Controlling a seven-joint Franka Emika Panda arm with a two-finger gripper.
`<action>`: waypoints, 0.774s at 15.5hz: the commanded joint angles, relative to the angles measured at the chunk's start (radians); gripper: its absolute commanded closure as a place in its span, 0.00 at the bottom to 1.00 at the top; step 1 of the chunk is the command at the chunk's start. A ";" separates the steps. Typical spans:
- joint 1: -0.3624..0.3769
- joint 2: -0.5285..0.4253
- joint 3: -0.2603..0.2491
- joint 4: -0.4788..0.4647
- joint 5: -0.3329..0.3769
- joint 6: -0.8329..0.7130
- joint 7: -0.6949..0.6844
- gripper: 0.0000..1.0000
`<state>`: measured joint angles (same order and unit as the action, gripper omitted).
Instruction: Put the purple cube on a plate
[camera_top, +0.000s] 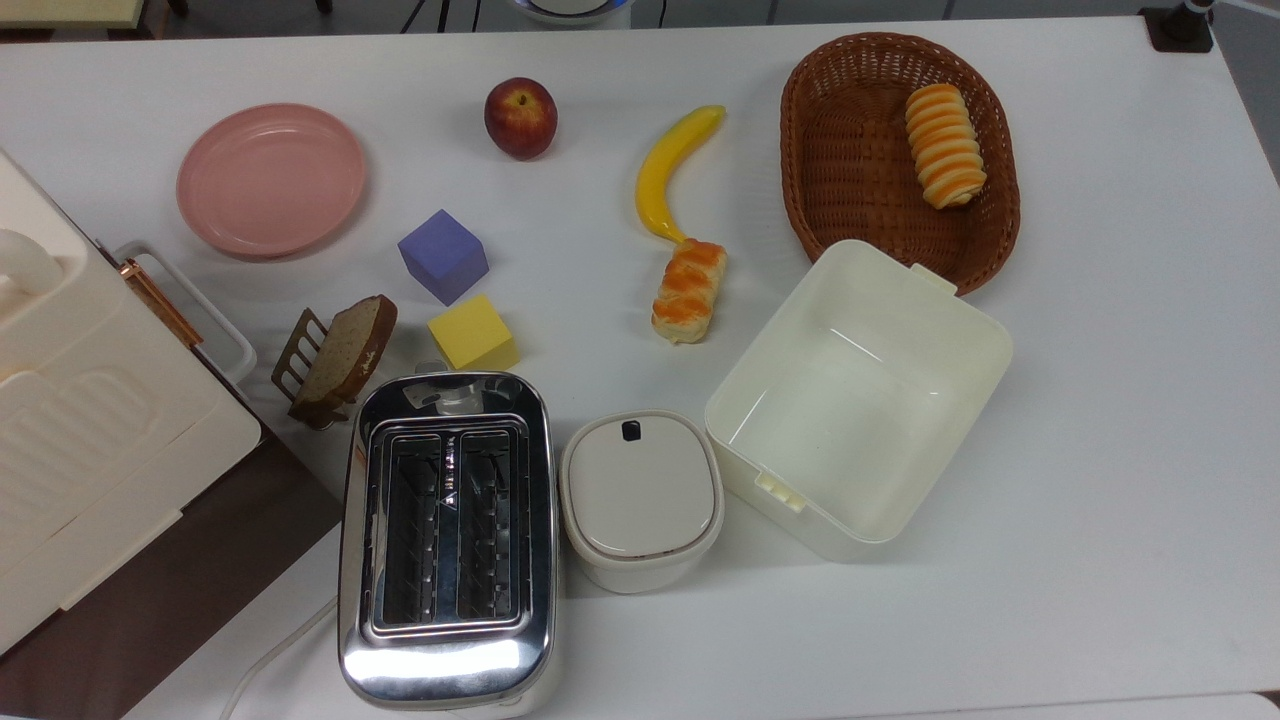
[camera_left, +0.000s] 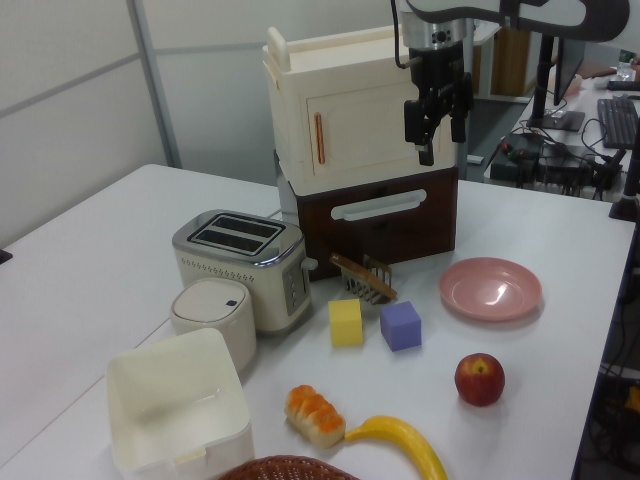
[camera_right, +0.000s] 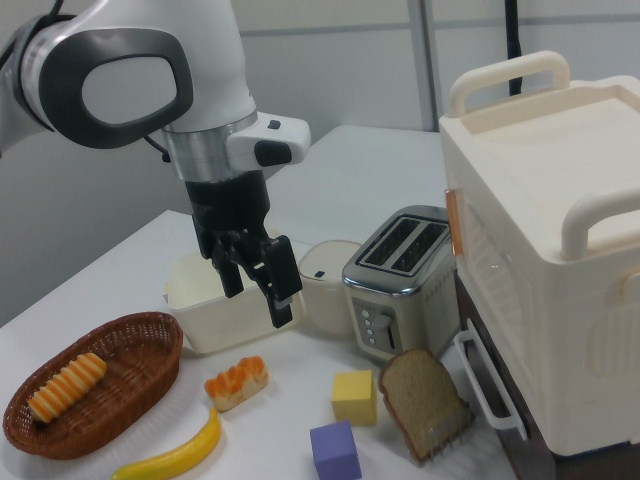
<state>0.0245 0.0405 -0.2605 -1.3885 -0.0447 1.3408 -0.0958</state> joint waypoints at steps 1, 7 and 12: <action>0.024 -0.010 -0.007 0.011 0.014 -0.075 0.022 0.00; -0.009 -0.040 -0.009 0.013 0.152 -0.124 0.047 0.00; -0.035 -0.059 0.044 -0.007 0.161 -0.114 0.025 0.00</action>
<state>0.0045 0.0107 -0.2625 -1.3755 0.1057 1.2384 -0.0701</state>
